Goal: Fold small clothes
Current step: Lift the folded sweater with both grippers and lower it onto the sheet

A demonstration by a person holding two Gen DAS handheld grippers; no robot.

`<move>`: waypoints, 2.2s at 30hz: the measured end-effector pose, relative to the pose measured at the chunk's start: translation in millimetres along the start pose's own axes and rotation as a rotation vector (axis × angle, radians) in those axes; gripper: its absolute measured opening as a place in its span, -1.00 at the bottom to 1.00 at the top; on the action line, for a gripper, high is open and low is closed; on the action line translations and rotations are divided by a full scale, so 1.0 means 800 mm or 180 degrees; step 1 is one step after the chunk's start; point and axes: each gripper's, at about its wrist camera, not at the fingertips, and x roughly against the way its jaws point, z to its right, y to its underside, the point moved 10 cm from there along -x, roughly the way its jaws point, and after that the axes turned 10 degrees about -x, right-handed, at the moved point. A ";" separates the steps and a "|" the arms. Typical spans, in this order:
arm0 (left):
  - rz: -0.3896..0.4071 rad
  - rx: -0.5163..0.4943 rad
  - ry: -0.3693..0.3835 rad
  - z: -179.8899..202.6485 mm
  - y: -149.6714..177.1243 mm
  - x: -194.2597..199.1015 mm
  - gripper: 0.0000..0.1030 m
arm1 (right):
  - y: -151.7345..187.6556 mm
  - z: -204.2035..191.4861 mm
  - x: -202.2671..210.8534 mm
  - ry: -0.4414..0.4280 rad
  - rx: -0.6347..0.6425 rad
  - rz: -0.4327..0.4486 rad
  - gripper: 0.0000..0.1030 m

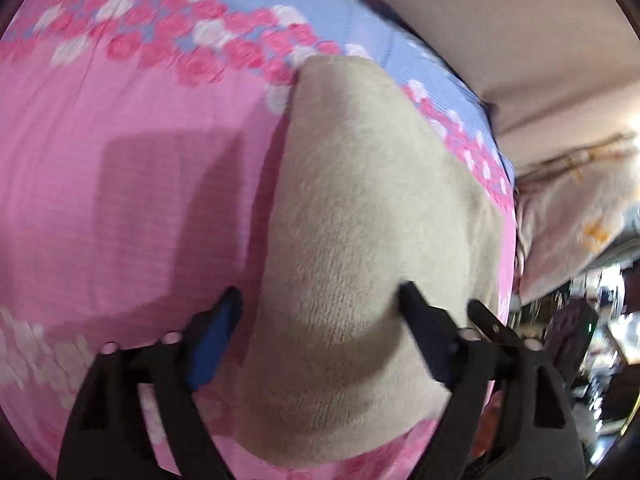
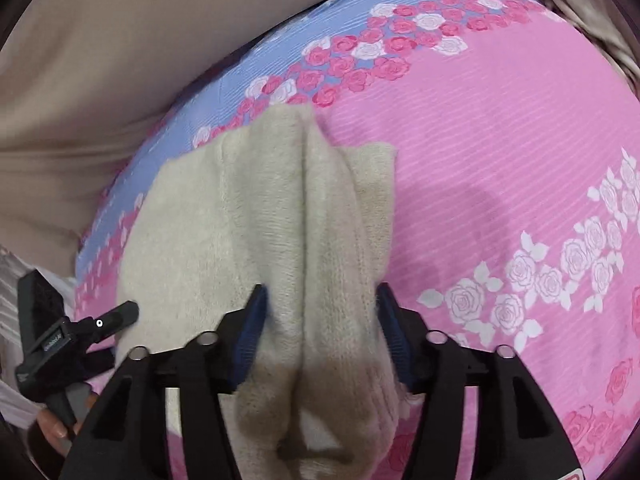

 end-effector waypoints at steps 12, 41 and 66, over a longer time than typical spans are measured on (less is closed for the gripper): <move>-0.0288 0.0142 -0.0236 0.026 0.005 -0.048 0.91 | 0.009 -0.004 -0.040 -0.0376 -0.0356 -0.0252 0.69; 0.0717 -0.1295 0.0156 0.198 -0.070 0.267 -0.12 | -0.011 -0.248 0.278 -0.0580 0.0558 0.1423 -0.25; 0.0372 0.0070 -0.0909 -0.340 -0.046 0.262 0.05 | 0.197 -0.300 -0.106 0.0080 0.0721 0.0020 -0.41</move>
